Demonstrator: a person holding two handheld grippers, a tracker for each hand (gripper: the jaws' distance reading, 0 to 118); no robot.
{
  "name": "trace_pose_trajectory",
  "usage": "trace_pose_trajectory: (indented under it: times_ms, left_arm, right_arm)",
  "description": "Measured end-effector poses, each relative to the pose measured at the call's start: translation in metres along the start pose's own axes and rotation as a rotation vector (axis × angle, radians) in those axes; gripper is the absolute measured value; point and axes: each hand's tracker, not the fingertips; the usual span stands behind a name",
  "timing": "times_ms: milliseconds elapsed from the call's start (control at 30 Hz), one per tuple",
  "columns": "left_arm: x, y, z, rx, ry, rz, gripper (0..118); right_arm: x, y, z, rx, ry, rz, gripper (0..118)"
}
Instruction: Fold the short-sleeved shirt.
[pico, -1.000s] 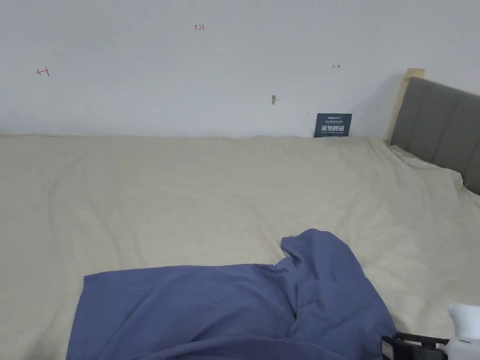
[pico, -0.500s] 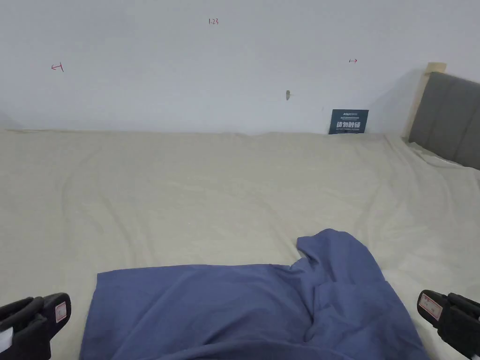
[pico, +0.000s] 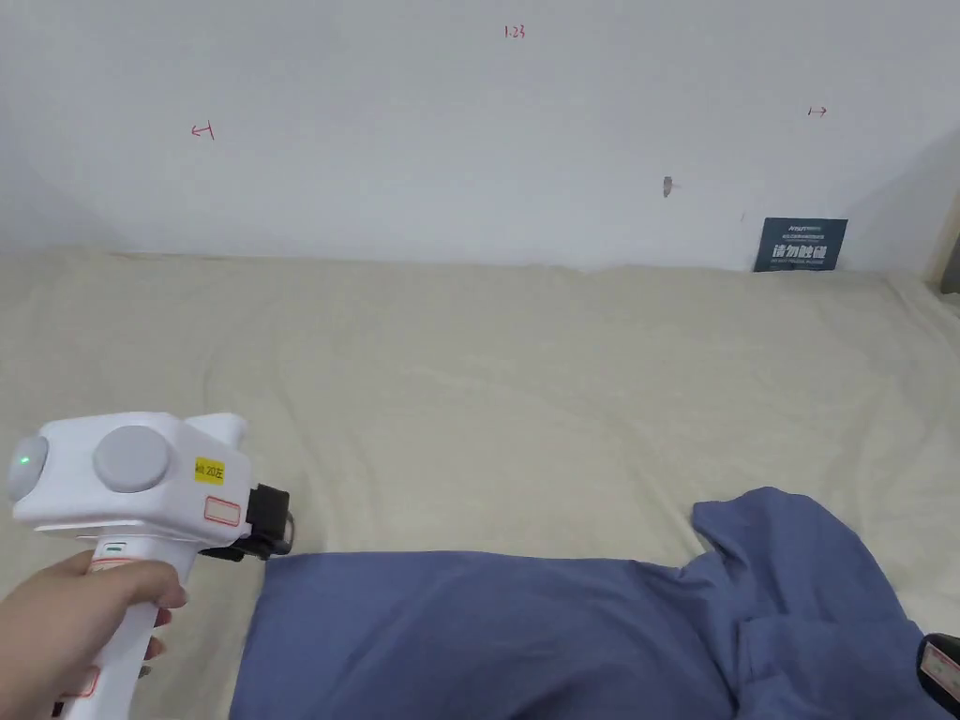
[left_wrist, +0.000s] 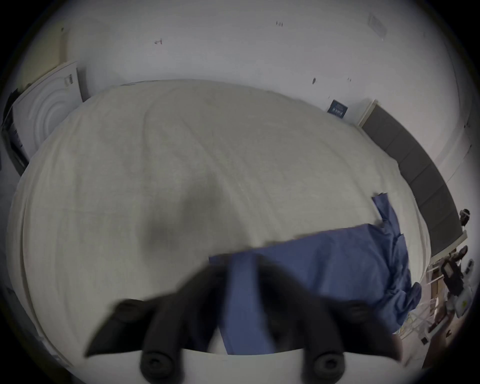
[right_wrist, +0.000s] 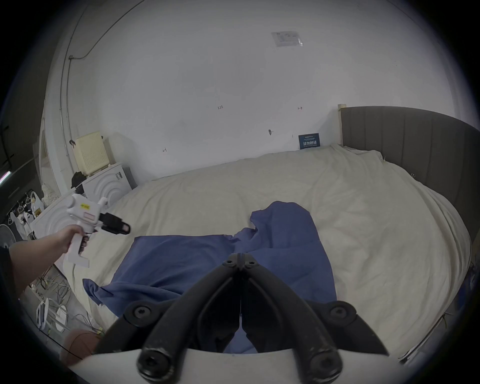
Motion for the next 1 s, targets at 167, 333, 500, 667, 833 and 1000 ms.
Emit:
trace_pose_trajectory:
  times_ms: [167, 333, 500, 667, 833, 1000]
  left_arm:
    - [0.005, 0.012, -0.029, -0.035, 0.013, -0.046, 116]
    - [0.012, 0.012, -0.056, -0.147, 0.078, -0.088, 116]
    - [0.002, 0.009, -0.083, -0.195, 0.119, -0.101, 105]
    - [0.024, -0.017, -0.055, -0.122, 0.116, -0.217, 58]
    - [0.017, -0.011, -0.041, -0.1, -0.003, -0.18, 5]
    - [0.015, -0.01, -0.047, -0.105, 0.041, -0.23, 5]
  right_arm:
    - [0.001, -0.002, -0.006, -0.03, 0.016, -0.009, 0]
    - [-0.001, -0.006, -0.011, -0.052, 0.036, 0.001, 0]
    - [-0.005, -0.009, -0.015, -0.072, 0.043, 0.028, 0]
    - [-0.003, -0.018, -0.019, -0.087, 0.048, 0.031, 0]
    - [0.002, -0.016, -0.023, -0.07, 0.053, -0.001, 0]
    - [0.028, 0.027, -0.047, -0.043, 0.001, 0.047, 0]
